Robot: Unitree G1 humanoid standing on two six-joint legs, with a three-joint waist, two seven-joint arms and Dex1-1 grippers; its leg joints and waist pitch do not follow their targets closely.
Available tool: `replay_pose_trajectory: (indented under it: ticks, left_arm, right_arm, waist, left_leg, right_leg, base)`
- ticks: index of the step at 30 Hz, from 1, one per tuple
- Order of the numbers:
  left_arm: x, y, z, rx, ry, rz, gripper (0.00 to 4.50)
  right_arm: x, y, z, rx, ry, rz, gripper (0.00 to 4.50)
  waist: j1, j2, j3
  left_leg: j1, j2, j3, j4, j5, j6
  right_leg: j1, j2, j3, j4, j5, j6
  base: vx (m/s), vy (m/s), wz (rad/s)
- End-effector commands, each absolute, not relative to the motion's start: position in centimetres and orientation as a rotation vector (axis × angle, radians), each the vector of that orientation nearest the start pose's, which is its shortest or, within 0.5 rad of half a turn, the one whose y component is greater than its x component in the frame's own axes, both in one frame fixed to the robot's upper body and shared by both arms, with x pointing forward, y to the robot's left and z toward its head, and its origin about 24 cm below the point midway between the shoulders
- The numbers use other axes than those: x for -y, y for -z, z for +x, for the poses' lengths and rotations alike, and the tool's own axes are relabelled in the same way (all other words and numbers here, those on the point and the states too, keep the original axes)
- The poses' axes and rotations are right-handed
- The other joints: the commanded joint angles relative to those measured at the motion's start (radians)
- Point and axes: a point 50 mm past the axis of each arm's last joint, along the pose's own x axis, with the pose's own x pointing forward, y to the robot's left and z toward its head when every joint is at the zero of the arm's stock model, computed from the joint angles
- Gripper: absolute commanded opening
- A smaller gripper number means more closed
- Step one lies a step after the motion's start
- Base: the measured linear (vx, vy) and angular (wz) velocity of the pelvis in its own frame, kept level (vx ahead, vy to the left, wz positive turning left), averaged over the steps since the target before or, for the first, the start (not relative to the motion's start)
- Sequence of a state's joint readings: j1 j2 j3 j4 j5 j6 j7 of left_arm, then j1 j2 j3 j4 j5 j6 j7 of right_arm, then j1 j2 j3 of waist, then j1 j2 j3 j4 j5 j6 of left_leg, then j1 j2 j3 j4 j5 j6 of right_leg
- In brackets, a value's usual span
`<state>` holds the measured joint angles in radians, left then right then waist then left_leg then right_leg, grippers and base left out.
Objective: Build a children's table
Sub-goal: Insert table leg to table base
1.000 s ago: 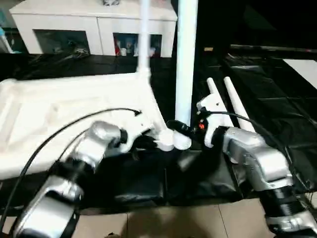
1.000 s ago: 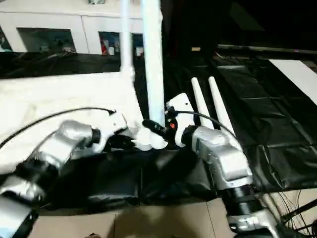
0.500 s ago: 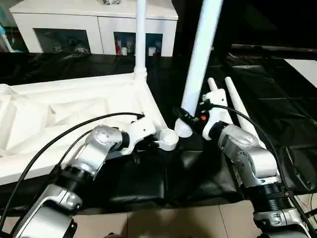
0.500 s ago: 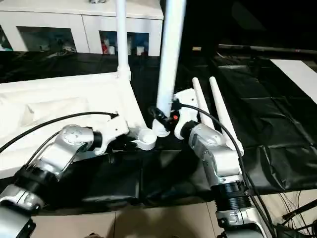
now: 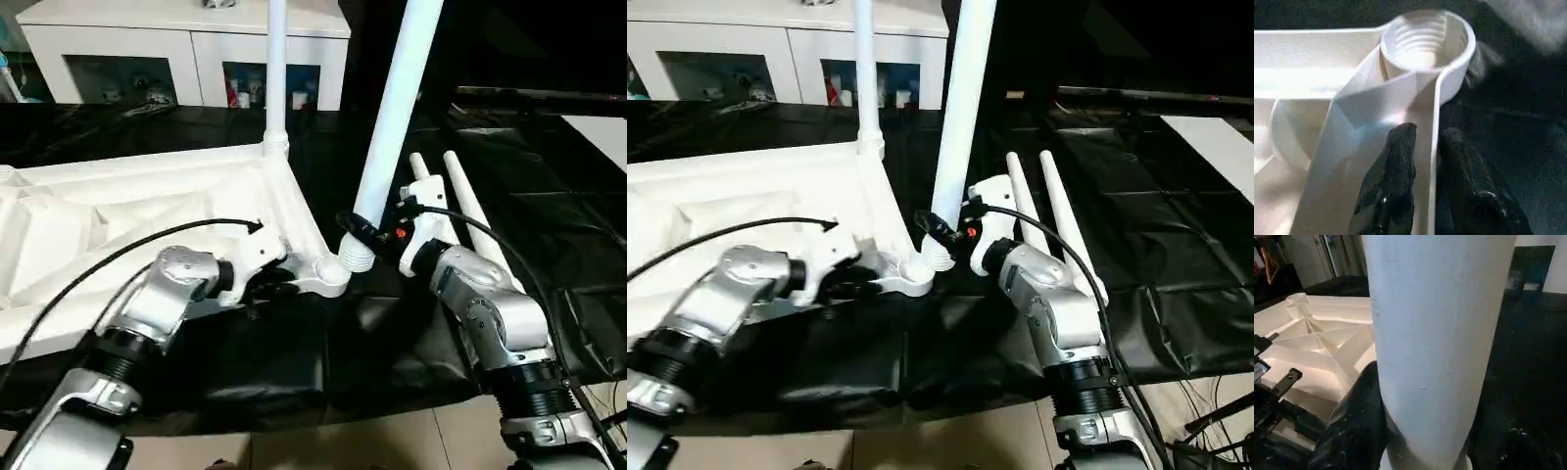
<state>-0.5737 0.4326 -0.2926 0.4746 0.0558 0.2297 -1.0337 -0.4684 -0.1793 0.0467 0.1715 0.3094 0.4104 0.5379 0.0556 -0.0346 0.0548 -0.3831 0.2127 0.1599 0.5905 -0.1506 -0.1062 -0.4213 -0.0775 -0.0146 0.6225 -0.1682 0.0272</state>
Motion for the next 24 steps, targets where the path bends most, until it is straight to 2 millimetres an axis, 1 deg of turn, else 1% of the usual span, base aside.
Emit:
replay_pose_trajectory:
  ticks: [1,3,4,5,7,8,9,13,16,17,19,20,21,23,24]
  left_arm:
    - [-15.4,-5.4,31.9,-0.521,1.112,0.511,1.12]
    - [-15.4,-5.4,32.0,-0.52,1.115,0.493,1.12]
    - [-15.4,-5.4,32.0,-0.521,1.121,0.488,0.82]
    - [-15.4,-5.4,32.0,-0.522,1.126,0.485,0.82]
    - [-15.4,-5.4,32.0,-0.521,1.134,0.481,0.75]
    - [-15.4,-5.4,32.0,-0.521,1.135,0.478,0.75]
    - [-15.5,-5.3,31.9,-0.522,1.139,0.474,0.5]
    - [-15.3,-5.0,31.7,-0.528,1.175,0.452,0.32]
    - [-15.1,-4.6,31.3,-0.526,1.197,0.422,0.04]
    - [-15.0,-4.4,31.2,-0.529,1.201,0.425,0.04]
    - [-15.0,-3.9,30.8,-0.55,1.208,0.437,0.0]
    - [-15.0,-3.9,30.8,-0.55,1.208,0.437,0.0]
    - [-14.9,-3.5,30.6,-0.564,1.204,0.461,0.0]
    - [-14.8,-3.4,30.5,-0.57,1.201,0.457,0.0]
    - [-14.4,-3.2,30.4,-0.572,1.183,0.452,0.0]
  right_arm:
    - [11.5,-11.0,32.8,-0.085,-0.723,0.103,1.86]
    - [11.4,-11.0,32.8,-0.084,-0.728,0.104,1.86]
    - [11.4,-11.0,32.8,-0.084,-0.728,0.104,1.86]
    - [11.4,-11.0,32.8,-0.083,-0.729,0.104,1.86]
    - [11.4,-11.0,32.8,-0.083,-0.731,0.103,1.86]
    - [11.4,-11.0,32.8,-0.083,-0.732,0.104,1.86]
    - [11.4,-11.0,32.8,-0.082,-0.735,0.106,1.86]
    - [11.3,-11.0,32.8,-0.091,-0.745,0.112,1.86]
    - [11.0,-10.9,32.9,-0.101,-0.758,0.119,1.86]
    - [10.9,-10.9,32.9,-0.103,-0.76,0.126,1.86]
    - [10.7,-10.9,33.1,-0.112,-0.764,0.148,1.86]
    - [10.7,-10.9,33.1,-0.112,-0.764,0.148,1.86]
    - [10.5,-10.7,33.2,-0.125,-0.769,0.153,1.86]
    - [10.4,-10.5,33.3,-0.135,-0.774,0.162,1.86]
    - [10.2,-10.3,33.3,-0.149,-0.784,0.166,1.86]
  waist:
    - [0.001,0.011,-0.065]
    - [0.002,0.011,-0.065]
    - [0.002,0.011,-0.065]
    - [0.002,0.011,-0.065]
    - [0.002,0.013,-0.066]
    - [0.001,0.012,-0.066]
    - [0.002,0.012,-0.066]
    - [0.002,0.013,-0.068]
    - [0.002,0.013,-0.069]
    - [0.001,0.013,-0.07]
    - [0.001,0.013,-0.071]
    - [0.001,0.013,-0.071]
    - [0.001,0.012,-0.071]
    - [0.002,0.012,-0.072]
    - [0.001,0.013,-0.071]
  left_leg:
    - [0.018,-0.002,0.01,-0.08,-0.377,-0.029]
    - [0.016,-0.002,0.01,-0.08,-0.376,-0.028]
    - [0.017,-0.002,0.01,-0.081,-0.378,-0.029]
    - [0.016,-0.002,0.01,-0.081,-0.376,-0.03]
    - [0.016,-0.002,0.01,-0.081,-0.374,-0.031]
    - [0.016,-0.002,0.01,-0.081,-0.371,-0.03]
    - [0.015,-0.002,0.01,-0.081,-0.365,-0.03]
    - [0.016,-0.002,0.011,-0.081,-0.351,-0.028]
    - [0.017,-0.001,0.012,-0.08,-0.342,-0.026]
    - [0.016,-0.001,0.012,-0.081,-0.329,-0.024]
    - [0.017,-0.001,0.013,-0.08,-0.316,-0.02]
    - [0.017,-0.001,0.014,-0.08,-0.312,-0.019]
    - [0.017,0.0,0.015,-0.08,-0.305,-0.016]
    - [0.017,0.0,0.015,-0.08,-0.291,-0.015]
    - [0.017,0.0,0.016,-0.08,-0.291,-0.016]
  right_leg:
    - [0.035,-0.029,0.016,-0.085,-0.325,-0.165]
    - [0.036,-0.03,0.017,-0.085,-0.321,-0.167]
    - [0.036,-0.029,0.016,-0.084,-0.323,-0.167]
    - [0.036,-0.03,0.017,-0.084,-0.323,-0.167]
    - [0.036,-0.03,0.017,-0.083,-0.314,-0.168]
    - [0.037,-0.029,0.017,-0.083,-0.308,-0.17]
    - [0.038,-0.029,0.017,-0.082,-0.299,-0.173]
    - [0.039,-0.029,0.017,-0.08,-0.272,-0.18]
    - [0.041,-0.029,0.016,-0.08,-0.258,-0.185]
    - [0.043,-0.029,0.016,-0.078,-0.24,-0.188]
    - [0.044,-0.029,0.016,-0.076,-0.215,-0.197]
    - [0.044,-0.029,0.016,-0.076,-0.21,-0.198]
    - [0.045,-0.029,0.017,-0.076,-0.204,-0.199]
    - [0.047,-0.03,0.016,-0.074,-0.194,-0.202]
    - [0.047,-0.029,0.016,-0.074,-0.193,-0.204]
  base:
    - [0.0,0.0,0.0]
    - [0.0,0.0,0.0]
    - [0.0,0.0,0.0]
    - [0.0,0.0,0.0]
    - [0.0,0.0,0.0]
    - [0.0,0.0,0.0]
    - [0.0,0.0,0.0]
    - [0.0,0.0,0.0]
    - [0.0,0.0,0.0]
    - [0.0,0.0,0.0]
    - [0.0,0.0,0.0]
    - [0.0,0.0,0.0]
    - [0.0,0.0,0.0]
    - [0.0,0.0,0.0]
    - [0.0,0.0,0.0]
